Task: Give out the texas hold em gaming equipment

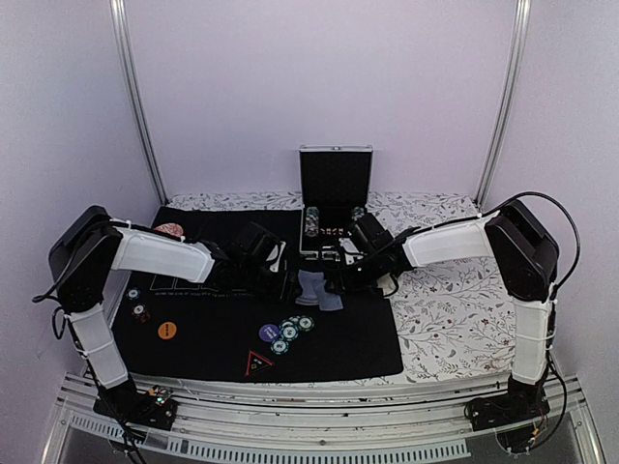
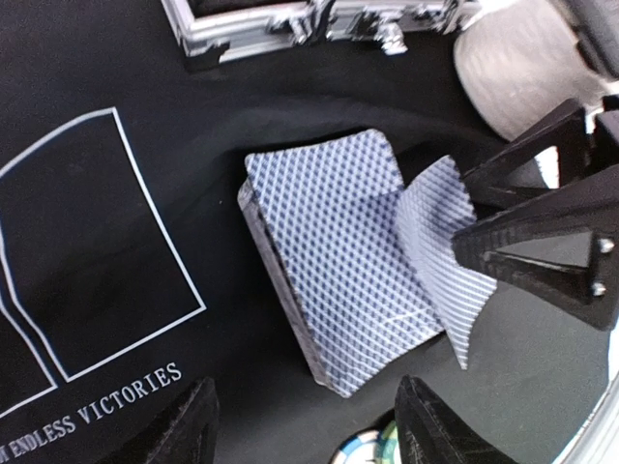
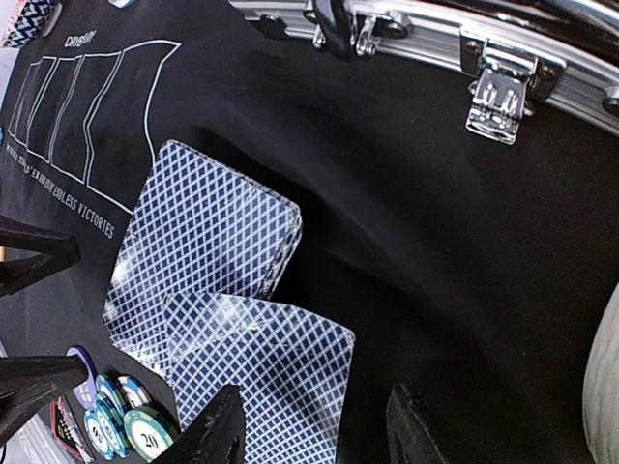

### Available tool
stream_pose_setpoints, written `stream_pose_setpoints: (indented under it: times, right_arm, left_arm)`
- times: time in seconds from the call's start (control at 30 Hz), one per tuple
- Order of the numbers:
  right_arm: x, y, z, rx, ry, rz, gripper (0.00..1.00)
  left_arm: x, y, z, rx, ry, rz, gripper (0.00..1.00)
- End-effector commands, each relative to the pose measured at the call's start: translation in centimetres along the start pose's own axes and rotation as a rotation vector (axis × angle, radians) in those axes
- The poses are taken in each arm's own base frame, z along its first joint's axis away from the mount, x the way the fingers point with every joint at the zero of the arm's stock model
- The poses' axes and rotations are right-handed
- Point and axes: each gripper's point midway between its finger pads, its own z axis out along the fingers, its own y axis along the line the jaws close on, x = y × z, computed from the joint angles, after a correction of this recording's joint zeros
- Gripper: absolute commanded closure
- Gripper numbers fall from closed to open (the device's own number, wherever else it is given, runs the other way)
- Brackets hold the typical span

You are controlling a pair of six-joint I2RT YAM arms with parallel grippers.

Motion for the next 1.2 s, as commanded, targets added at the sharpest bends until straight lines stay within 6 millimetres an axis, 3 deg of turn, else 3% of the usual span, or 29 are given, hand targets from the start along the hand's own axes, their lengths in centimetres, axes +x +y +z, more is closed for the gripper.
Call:
stream_pose_setpoints:
  times: [0.0,0.23,0.43,0.7,0.93,1.17]
  right_arm:
    - [-0.7,0.3,0.6,-0.042,-0.003,0.003,0.48]
    - [-0.3,1.0,1.1,-0.105,0.015,-0.006,0.52]
    - [-0.6,1.6,0.9,-0.145,0.009,-0.003,0.66]
    - [-0.9,1.7,-0.3,-0.147,-0.007,-0.001,0.96]
    - [-1.1,2.1,-1.6,-0.152,-0.016,-0.005,0.98]
    - [-2.0,3.6,-4.5,-0.196,-0.058,-0.026,0.98]
  left_arm:
    - [-0.9,0.0,1.0,0.026,-0.008,-0.001,0.36]
    - [-0.3,0.0,2.2,0.028,0.023,0.002,0.38]
    - [-0.2,0.0,2.3,0.030,0.028,0.002,0.38]
    - [0.0,0.1,2.5,0.033,0.036,0.001,0.39]
    - [-0.5,0.0,1.8,0.029,0.025,0.008,0.39]
    - [-2.2,-0.3,-0.9,0.032,-0.034,0.026,0.38]
